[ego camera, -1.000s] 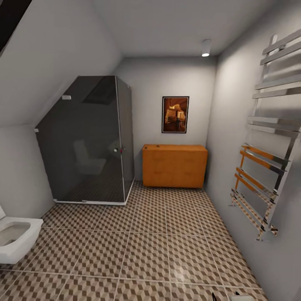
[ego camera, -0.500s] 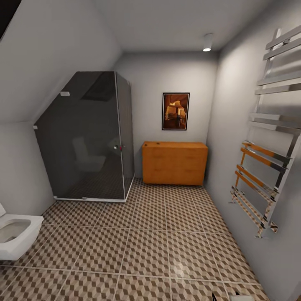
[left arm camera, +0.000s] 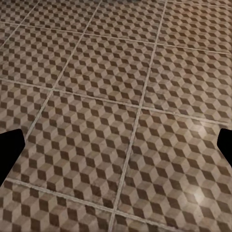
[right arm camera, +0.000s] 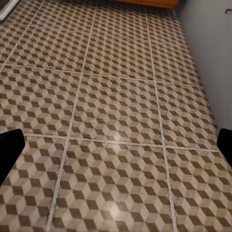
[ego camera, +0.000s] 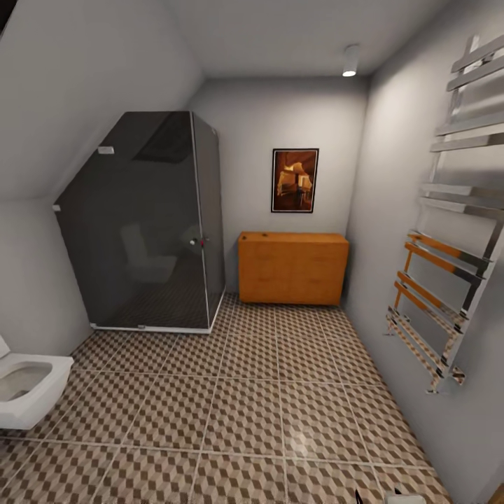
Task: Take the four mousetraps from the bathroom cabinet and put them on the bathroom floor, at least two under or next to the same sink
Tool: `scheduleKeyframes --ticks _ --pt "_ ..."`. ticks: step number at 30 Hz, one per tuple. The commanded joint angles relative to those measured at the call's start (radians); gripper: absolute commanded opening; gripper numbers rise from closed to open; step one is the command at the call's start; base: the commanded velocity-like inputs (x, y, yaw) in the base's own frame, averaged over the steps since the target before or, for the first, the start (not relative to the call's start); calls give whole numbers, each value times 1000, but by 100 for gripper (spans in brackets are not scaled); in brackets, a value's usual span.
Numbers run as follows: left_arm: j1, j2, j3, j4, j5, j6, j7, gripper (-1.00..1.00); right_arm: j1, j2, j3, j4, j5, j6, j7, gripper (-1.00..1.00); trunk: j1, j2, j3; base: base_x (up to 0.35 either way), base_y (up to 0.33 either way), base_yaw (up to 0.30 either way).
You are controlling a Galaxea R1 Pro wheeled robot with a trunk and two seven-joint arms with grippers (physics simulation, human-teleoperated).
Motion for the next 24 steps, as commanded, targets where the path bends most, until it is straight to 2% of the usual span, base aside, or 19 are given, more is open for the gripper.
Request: scheduleKeyframes --ticks 1,24 --pt "-1 -1 -1 4 8 -6 -2 100 -1 0 9 4 -9 -5 1 100 0 -1 -2 0 0 0" --pt "-1 -1 -1 4 7 -6 -2 100 -2 0 8 4 -9 -5 0 100 0 -1 -39 0 0 0"
